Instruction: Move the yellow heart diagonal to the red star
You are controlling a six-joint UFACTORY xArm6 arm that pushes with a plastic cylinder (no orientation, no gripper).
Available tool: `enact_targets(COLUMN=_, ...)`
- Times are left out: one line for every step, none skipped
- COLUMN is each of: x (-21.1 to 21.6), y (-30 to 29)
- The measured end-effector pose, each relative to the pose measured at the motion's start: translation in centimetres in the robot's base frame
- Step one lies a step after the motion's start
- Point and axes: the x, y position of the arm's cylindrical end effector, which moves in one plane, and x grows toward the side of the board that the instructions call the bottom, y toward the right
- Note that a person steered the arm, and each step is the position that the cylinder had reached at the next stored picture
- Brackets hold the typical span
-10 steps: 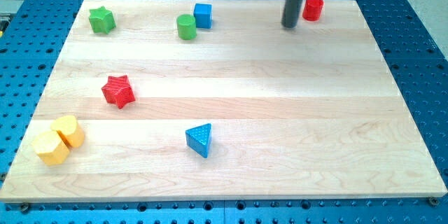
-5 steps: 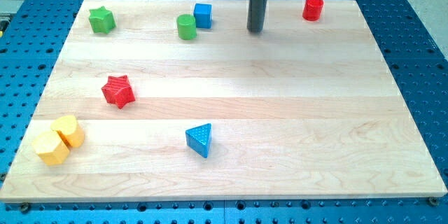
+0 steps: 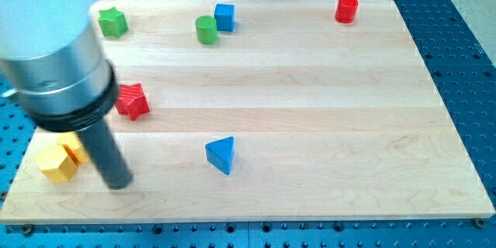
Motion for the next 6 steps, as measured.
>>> enact_targets(x=-0.4, y=-3.4)
enact_targets(x=-3.9, y=-3.5)
enact_targets(x=-5.0, y=-3.5)
enact_targets(x=-7.1, y=-3.5)
enact_targets(x=-7.0, y=-3.5)
enact_targets(x=-4.4, y=-5.5)
